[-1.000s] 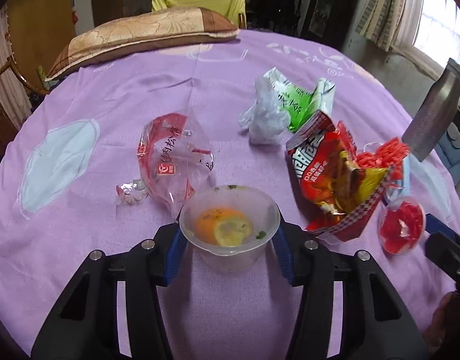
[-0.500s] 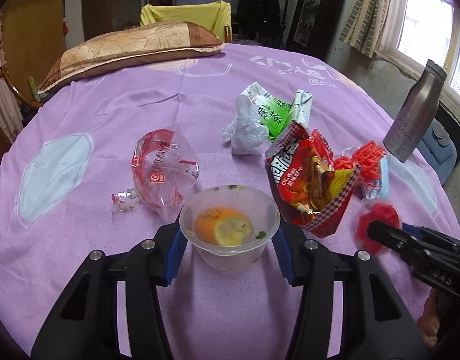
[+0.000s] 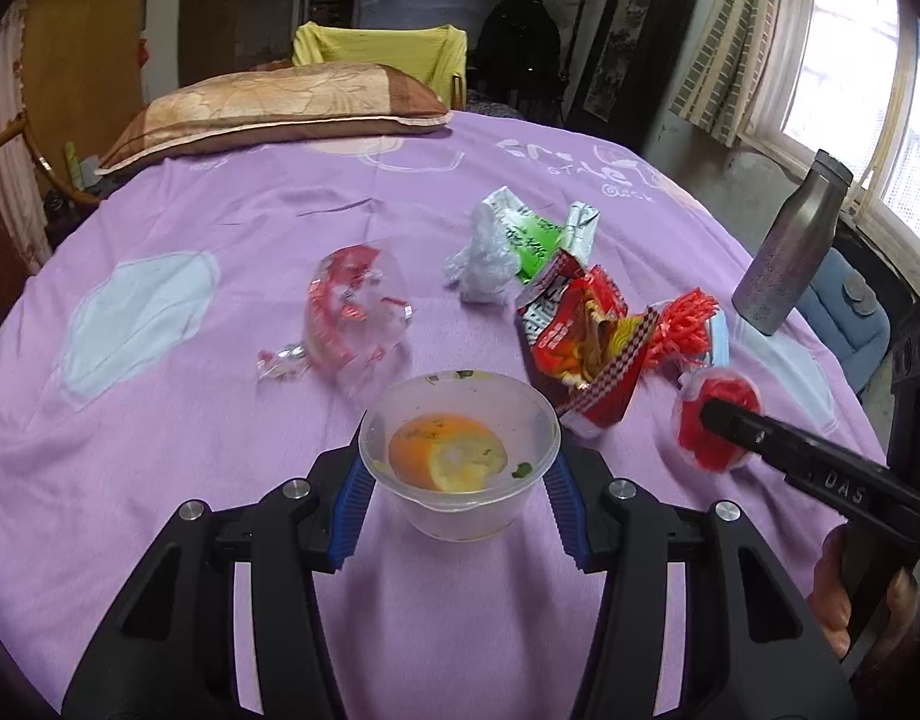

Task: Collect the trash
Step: 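Grasp the red plastic cup with the right tool while the left tool holds the clear cup, then carry both cups over the red wastebasket and open both tools to drop them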

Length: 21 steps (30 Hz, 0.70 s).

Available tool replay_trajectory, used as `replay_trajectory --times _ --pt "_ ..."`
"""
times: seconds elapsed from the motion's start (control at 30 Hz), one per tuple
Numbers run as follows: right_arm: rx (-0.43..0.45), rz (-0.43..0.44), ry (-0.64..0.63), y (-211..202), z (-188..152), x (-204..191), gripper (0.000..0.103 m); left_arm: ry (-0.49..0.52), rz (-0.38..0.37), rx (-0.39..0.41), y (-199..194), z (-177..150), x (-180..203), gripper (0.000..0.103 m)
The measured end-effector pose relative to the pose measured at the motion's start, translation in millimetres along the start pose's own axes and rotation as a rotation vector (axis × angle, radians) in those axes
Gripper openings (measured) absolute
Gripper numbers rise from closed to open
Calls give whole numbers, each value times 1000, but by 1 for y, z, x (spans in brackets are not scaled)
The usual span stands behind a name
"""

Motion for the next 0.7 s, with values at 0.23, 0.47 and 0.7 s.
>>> replay_trajectory --times 0.23,0.47,0.7 --pt "36 47 -22 -18 -5 -22 31 -24 57 66 -50 -9 -28 52" --pt "53 111 -121 -31 -5 -75 31 -104 134 116 -100 -24 -84 52" --pt "-6 217 -254 -22 -16 -151 31 -221 266 138 -154 -65 -175 52"
Point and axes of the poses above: each gripper's, at about its wrist camera, not at the fingertips, and y roughly the way its jaws point, x to its right, z to its top, the point moved 5 cm from there along y, roughly the way its jaws point, and after that the axes turned 12 degrees about -y, right-handed, at the moved point
